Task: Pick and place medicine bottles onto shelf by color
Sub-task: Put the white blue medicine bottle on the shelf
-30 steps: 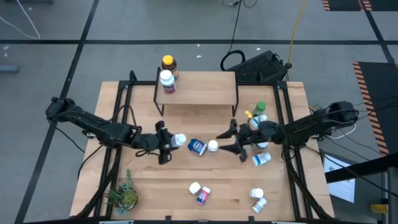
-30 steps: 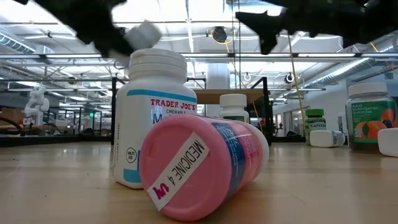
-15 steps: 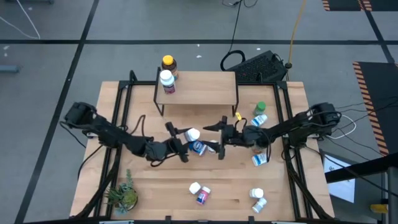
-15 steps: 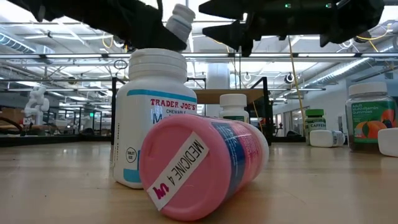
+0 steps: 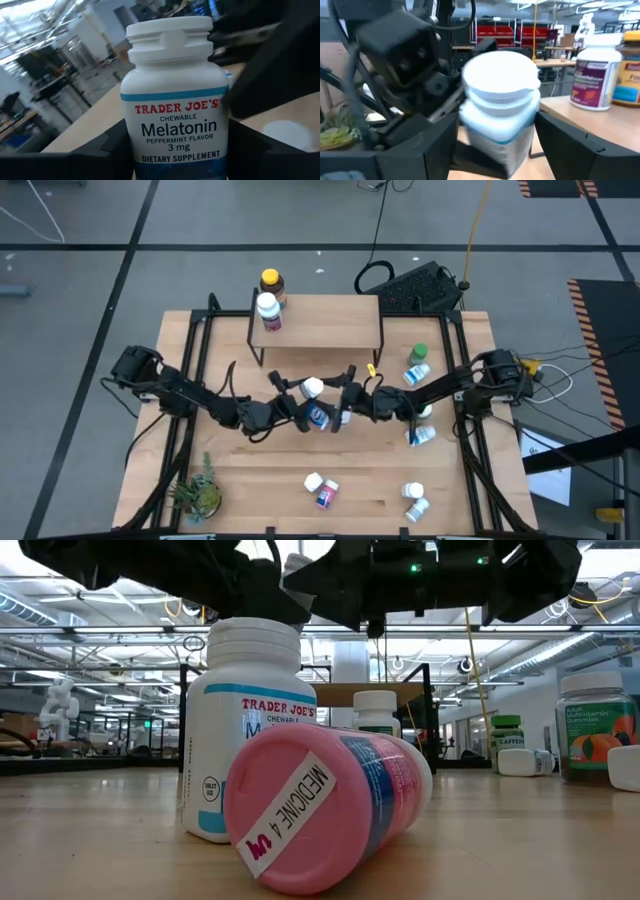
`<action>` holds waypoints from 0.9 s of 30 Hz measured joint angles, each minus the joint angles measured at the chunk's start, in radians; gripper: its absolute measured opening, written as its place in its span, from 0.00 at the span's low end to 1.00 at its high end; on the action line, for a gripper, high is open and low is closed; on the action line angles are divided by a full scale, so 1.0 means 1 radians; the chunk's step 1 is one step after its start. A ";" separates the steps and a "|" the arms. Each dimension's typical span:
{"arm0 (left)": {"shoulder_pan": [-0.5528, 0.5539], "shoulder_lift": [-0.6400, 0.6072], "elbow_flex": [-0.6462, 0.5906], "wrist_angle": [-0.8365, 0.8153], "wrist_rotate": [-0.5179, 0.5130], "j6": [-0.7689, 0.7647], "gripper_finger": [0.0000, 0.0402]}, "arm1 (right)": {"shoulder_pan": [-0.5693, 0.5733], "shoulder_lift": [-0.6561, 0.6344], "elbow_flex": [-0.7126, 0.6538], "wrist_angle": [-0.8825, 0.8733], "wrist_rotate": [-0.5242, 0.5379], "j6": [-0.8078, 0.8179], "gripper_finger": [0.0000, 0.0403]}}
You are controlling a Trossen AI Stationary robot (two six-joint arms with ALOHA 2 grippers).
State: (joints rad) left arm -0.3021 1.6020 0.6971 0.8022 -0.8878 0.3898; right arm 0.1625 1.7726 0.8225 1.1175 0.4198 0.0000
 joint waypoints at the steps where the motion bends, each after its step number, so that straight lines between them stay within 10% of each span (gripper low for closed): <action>1: -0.001 0.000 0.000 0.001 0.000 0.001 0.57 | -0.007 0.003 0.005 0.000 -0.002 0.012 0.63; 16: 0.020 -0.001 0.000 -0.041 0.021 -0.021 0.58 | -0.050 -0.007 0.005 -0.062 -0.057 0.022 0.52; 27: -0.001 0.000 0.004 -0.066 0.061 -0.059 0.80 | -0.051 -0.158 0.007 -0.308 -0.090 -0.052 0.50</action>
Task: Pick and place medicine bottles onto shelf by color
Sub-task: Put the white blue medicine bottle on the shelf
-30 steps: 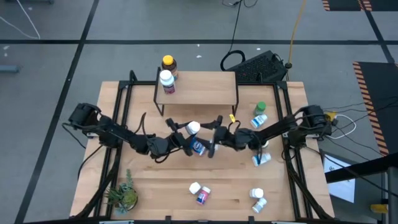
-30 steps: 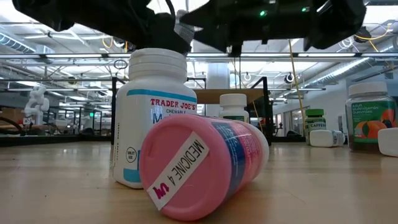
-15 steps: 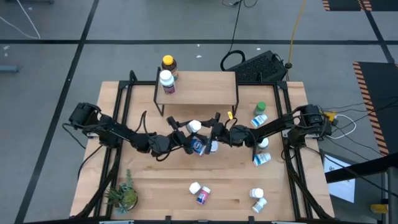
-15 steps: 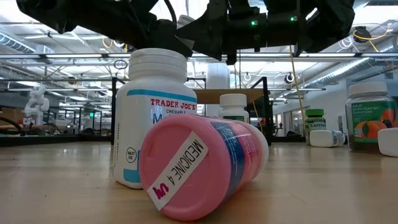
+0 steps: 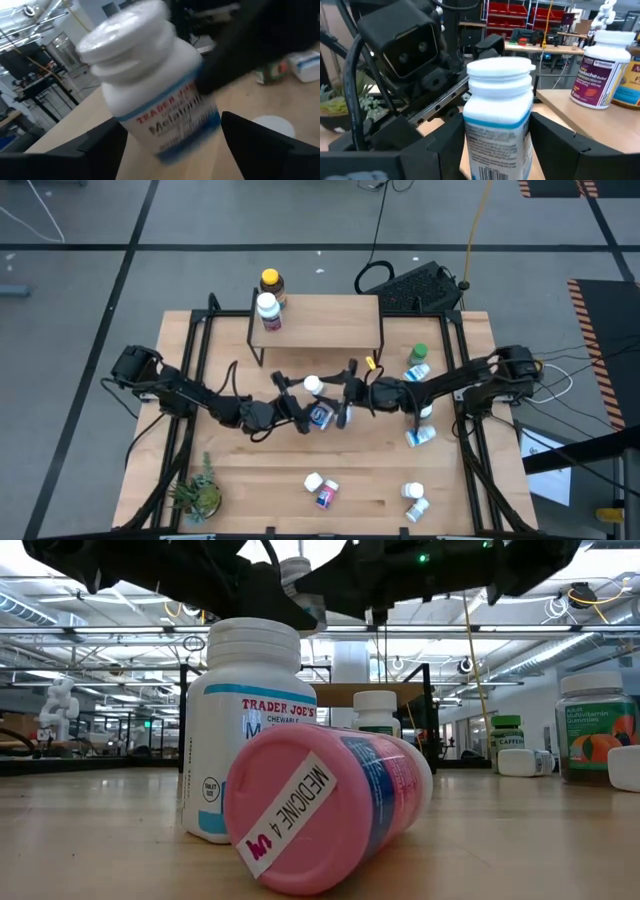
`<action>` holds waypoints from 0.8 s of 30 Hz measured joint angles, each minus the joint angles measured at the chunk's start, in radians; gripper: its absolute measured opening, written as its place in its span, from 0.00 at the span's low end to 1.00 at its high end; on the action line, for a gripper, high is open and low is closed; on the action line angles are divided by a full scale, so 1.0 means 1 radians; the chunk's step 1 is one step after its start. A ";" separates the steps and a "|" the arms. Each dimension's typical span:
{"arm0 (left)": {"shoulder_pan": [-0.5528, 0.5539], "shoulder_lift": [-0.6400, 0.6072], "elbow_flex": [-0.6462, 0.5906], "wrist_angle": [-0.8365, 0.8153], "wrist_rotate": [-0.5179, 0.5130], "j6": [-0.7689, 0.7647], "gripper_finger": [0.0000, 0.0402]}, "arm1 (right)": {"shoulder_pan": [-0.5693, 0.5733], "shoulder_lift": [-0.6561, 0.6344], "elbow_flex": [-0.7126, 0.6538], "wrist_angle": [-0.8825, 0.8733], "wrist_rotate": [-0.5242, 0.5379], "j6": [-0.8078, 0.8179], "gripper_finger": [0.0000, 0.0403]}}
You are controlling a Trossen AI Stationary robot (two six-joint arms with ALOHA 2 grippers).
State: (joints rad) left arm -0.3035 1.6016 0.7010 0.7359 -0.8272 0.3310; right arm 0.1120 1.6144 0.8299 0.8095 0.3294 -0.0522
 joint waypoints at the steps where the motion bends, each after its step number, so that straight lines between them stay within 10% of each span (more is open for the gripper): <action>1: -0.005 0.000 0.000 -0.005 0.000 0.000 0.81 | -0.001 -0.021 0.000 -0.045 -0.018 -0.006 0.49; 10: -0.084 -0.103 -0.002 -0.076 0.001 0.039 0.77 | -0.008 -0.202 0.000 -0.423 -0.221 -0.041 0.46; 19: 0.023 -0.189 -0.001 -0.137 0.486 -0.028 0.77 | -0.008 -0.174 -0.001 -0.401 -0.334 -0.045 0.45; 24: 0.072 -0.167 -0.002 -0.146 0.553 -0.095 0.77 | -0.008 -0.161 -0.002 -0.360 -0.334 -0.076 0.45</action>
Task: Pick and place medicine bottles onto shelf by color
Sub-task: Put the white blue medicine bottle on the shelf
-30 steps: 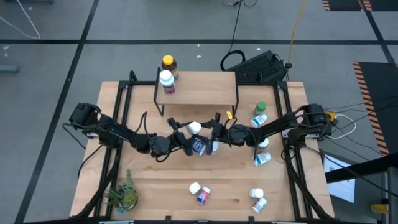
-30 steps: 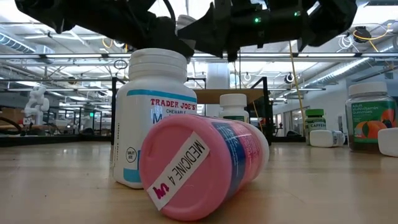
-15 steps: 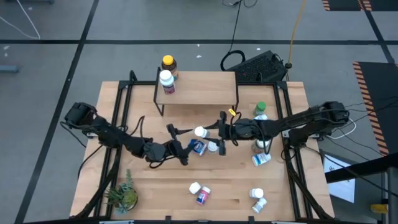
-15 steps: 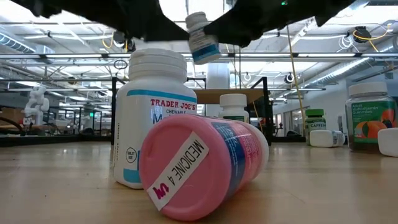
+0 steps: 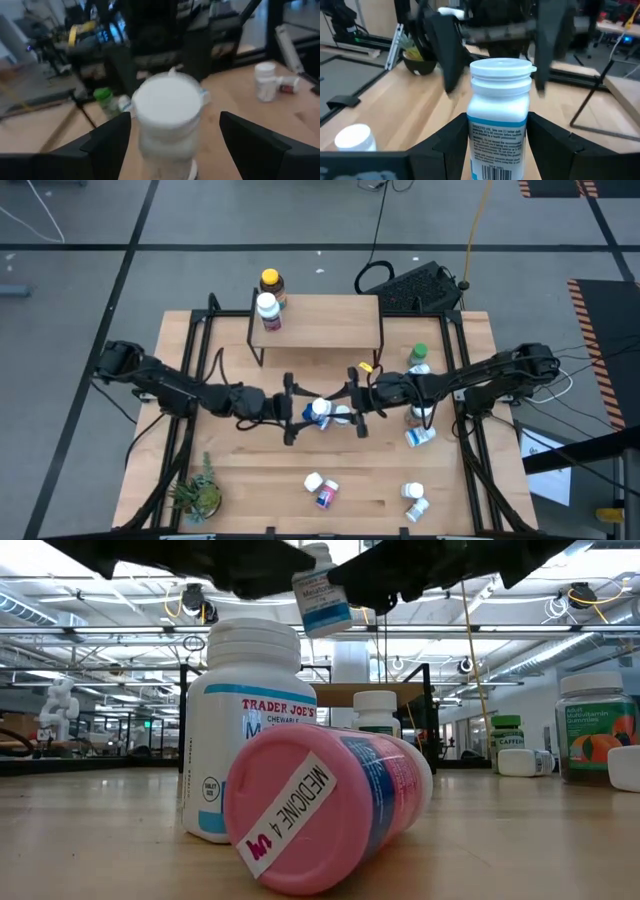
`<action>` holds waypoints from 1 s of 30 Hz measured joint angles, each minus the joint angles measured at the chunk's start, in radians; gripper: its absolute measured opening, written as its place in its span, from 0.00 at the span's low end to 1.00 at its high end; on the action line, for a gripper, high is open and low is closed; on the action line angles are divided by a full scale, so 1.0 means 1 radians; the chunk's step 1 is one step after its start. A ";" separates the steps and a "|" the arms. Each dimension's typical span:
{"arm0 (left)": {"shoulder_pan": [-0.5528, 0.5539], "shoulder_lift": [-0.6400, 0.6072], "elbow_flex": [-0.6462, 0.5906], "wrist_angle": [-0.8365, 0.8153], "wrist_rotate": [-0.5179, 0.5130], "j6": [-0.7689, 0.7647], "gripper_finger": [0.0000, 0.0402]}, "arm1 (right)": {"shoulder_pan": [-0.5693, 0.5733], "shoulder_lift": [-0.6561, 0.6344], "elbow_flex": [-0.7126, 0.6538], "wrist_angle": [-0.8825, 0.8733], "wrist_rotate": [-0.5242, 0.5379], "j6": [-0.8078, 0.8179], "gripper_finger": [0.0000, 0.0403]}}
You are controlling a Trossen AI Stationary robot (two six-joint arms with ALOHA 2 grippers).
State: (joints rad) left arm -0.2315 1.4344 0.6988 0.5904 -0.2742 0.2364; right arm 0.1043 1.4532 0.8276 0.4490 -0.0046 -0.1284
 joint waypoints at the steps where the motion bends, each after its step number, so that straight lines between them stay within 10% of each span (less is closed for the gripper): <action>1: 0.007 0.000 -0.001 0.002 -0.009 -0.011 0.77 | 0.000 -0.001 0.000 -0.002 0.000 -0.005 0.45; 20: 0.021 -0.004 0.000 0.041 0.056 -0.037 0.41 | 0.000 -0.001 0.000 0.013 0.006 0.033 0.47; 30: 0.052 -0.175 0.000 -0.168 -0.152 -0.023 0.43 | 0.002 -0.031 0.001 -0.027 0.412 0.022 0.68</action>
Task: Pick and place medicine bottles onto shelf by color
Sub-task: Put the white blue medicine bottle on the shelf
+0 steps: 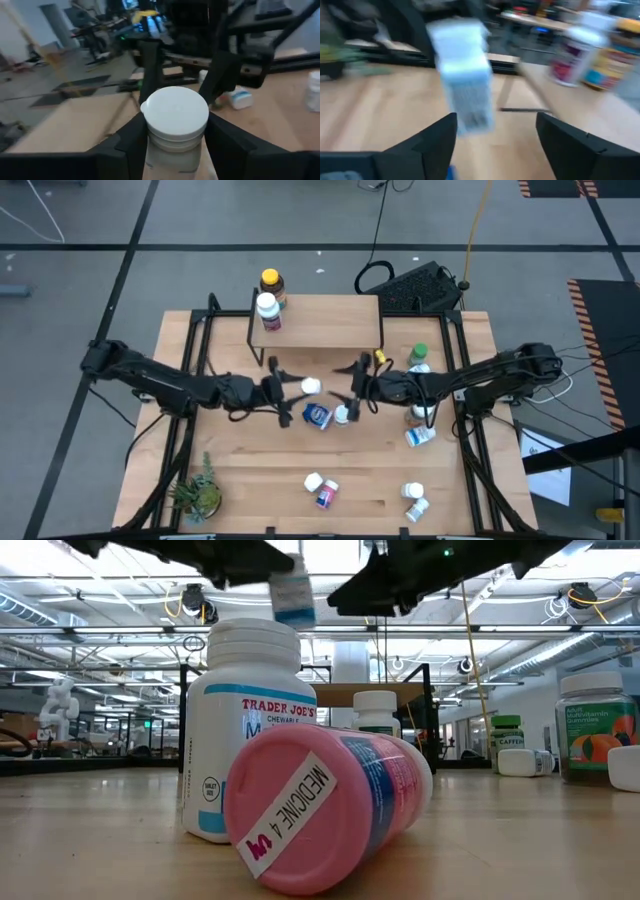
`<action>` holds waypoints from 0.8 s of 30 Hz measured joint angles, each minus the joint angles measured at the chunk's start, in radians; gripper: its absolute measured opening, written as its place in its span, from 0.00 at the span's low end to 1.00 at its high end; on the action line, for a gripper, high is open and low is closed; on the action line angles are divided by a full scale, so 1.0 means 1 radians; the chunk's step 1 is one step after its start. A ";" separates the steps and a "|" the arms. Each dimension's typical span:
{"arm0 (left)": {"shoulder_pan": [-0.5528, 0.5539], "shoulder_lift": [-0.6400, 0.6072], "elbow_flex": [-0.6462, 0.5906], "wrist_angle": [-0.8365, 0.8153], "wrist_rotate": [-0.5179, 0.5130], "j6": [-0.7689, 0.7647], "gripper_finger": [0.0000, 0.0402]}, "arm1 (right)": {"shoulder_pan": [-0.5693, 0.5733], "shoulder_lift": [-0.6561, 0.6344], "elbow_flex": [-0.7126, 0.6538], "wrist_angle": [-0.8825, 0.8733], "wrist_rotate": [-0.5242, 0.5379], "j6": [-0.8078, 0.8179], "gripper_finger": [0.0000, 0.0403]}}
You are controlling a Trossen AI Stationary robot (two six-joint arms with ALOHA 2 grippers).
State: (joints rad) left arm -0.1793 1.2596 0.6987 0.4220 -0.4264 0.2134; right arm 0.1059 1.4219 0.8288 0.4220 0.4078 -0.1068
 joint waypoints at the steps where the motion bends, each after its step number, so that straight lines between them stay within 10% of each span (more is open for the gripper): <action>1: 0.015 -0.038 0.000 -0.040 -0.008 0.006 0.43 | 0.000 -0.008 0.000 -0.007 0.041 0.014 0.69; 11: 0.307 -0.354 0.000 -0.434 0.123 0.052 0.44 | 0.000 -0.057 -0.021 -0.033 0.090 0.042 0.70; 24: 0.641 -0.290 -0.011 -0.543 0.369 0.047 0.44 | -0.002 -0.056 -0.020 -0.031 0.086 0.022 0.70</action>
State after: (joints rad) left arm 0.4618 0.9694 0.6872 -0.1213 -0.0570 0.2605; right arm 0.1040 1.3655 0.8085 0.3914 0.4938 -0.0846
